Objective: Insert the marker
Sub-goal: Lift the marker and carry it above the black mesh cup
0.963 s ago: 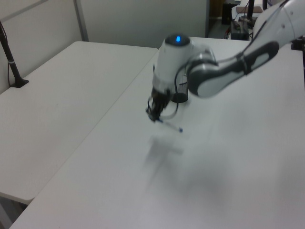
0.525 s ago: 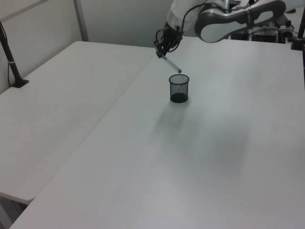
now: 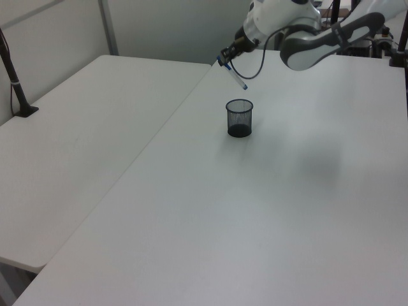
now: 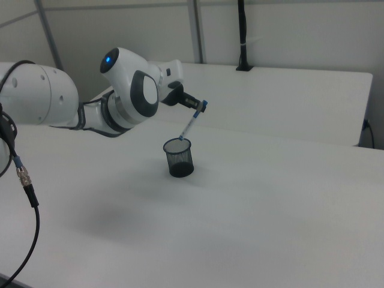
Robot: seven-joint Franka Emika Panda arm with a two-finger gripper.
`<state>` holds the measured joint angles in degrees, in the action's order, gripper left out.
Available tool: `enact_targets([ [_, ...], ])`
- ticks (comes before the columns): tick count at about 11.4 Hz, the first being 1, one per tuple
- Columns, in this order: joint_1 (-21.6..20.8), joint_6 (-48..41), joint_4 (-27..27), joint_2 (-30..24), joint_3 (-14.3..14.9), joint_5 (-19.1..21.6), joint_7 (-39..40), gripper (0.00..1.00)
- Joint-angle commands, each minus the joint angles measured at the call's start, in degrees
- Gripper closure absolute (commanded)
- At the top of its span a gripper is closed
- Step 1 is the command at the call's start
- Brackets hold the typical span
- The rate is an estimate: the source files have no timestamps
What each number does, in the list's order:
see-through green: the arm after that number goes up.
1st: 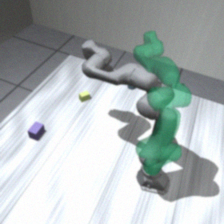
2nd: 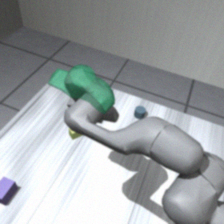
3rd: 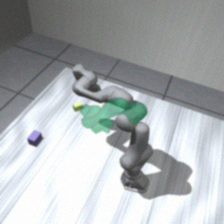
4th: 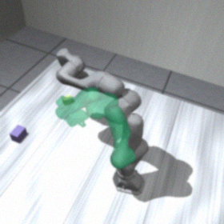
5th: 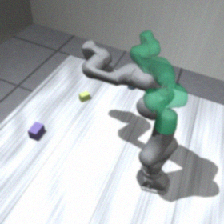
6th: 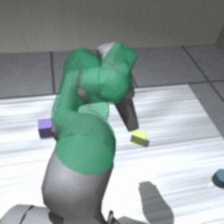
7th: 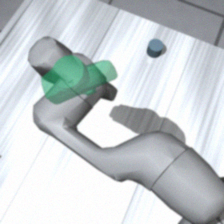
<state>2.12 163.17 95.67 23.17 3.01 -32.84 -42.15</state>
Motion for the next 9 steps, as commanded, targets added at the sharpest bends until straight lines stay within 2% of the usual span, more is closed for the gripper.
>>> enact_targets([
  [1, -0.1, 1.5, 4.0, -1.7, -0.2, -2.6, 0.3, 0.92],
  [9, -3.4, 3.6, 1.5, 3.1, -0.3, -2.5, -0.3, 0.88],
])
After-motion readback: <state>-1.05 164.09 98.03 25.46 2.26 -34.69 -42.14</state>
